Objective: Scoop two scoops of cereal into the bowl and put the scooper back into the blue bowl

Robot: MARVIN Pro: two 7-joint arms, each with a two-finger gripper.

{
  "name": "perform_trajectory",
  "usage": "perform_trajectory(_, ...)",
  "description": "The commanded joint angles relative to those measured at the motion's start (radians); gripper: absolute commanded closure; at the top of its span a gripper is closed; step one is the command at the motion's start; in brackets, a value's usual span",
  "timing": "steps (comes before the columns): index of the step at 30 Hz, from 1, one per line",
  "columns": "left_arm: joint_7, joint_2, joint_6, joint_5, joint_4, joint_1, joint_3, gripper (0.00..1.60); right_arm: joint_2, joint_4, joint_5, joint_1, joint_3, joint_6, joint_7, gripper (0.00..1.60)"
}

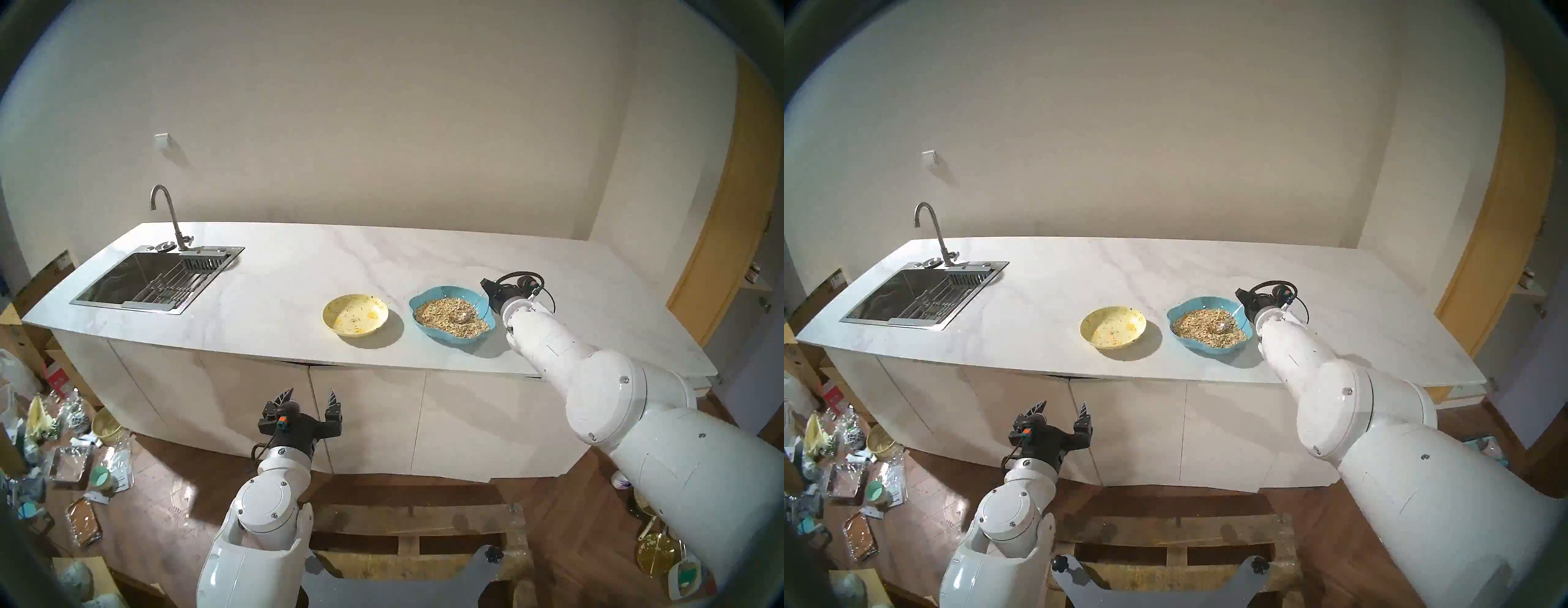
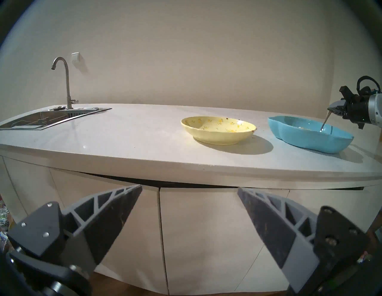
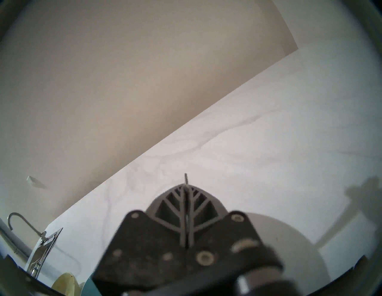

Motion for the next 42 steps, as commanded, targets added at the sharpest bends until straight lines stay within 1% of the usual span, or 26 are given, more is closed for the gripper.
perform_trajectory(1,-0.004,0.000,-0.006,-0.001,-0.025,-0.005,0.003,0.00,-0.013,-0.053,-0.009,0.015,-0.011,-0.032,0.011,1.60)
perform_trajectory(8,-0.004,0.000,-0.006,-0.002,-0.026,-0.005,0.003,0.00,-0.038,-0.109,-0.012,-0.029,-0.013,-0.012,-0.001,1.60)
perform_trajectory(10,-0.004,0.000,-0.006,-0.002,-0.026,-0.005,0.003,0.00,-0.047,-0.126,-0.010,-0.044,-0.008,-0.014,-0.027,1.60)
perform_trajectory(11,-0.004,0.000,-0.006,-0.002,-0.026,-0.005,0.003,0.00,-0.054,-0.149,-0.010,-0.061,-0.006,-0.001,-0.048,1.60)
perform_trajectory(13,-0.004,0.000,-0.006,-0.002,-0.026,-0.005,0.003,0.00,-0.056,-0.161,-0.013,-0.069,-0.008,0.001,-0.055,1.60)
perform_trajectory(20,-0.004,0.000,-0.006,-0.002,-0.026,-0.005,0.003,0.00,-0.093,-0.262,-0.012,-0.138,-0.007,0.058,-0.111,1.60)
perform_trajectory(23,-0.004,0.000,-0.006,-0.002,-0.026,-0.005,0.003,0.00,-0.110,-0.302,0.007,-0.162,0.009,0.096,-0.136,1.60)
perform_trajectory(24,-0.004,0.000,-0.006,-0.002,-0.026,-0.005,0.003,0.00,-0.110,-0.302,0.007,-0.162,0.009,0.096,-0.136,1.60)
perform_trajectory(26,-0.004,0.000,-0.006,-0.002,-0.026,-0.005,0.003,0.00,-0.121,-0.336,0.006,-0.183,0.017,0.125,-0.166,1.60)
perform_trajectory(30,-0.004,0.000,-0.006,-0.002,-0.026,-0.004,0.003,0.00,-0.130,-0.364,0.010,-0.198,0.023,0.149,-0.186,1.60)
perform_trajectory(33,-0.004,0.000,-0.005,-0.002,-0.027,-0.004,0.003,0.00,-0.138,-0.379,0.033,-0.202,0.046,0.179,-0.198,1.60)
perform_trajectory(35,-0.004,0.000,-0.005,-0.002,-0.027,-0.004,0.003,0.00,-0.142,-0.391,0.025,-0.206,0.049,0.183,-0.210,1.60)
perform_trajectory(42,-0.004,0.000,-0.005,-0.002,-0.027,-0.004,0.003,0.00,-0.153,-0.424,0.039,-0.214,0.068,0.228,-0.230,1.60)
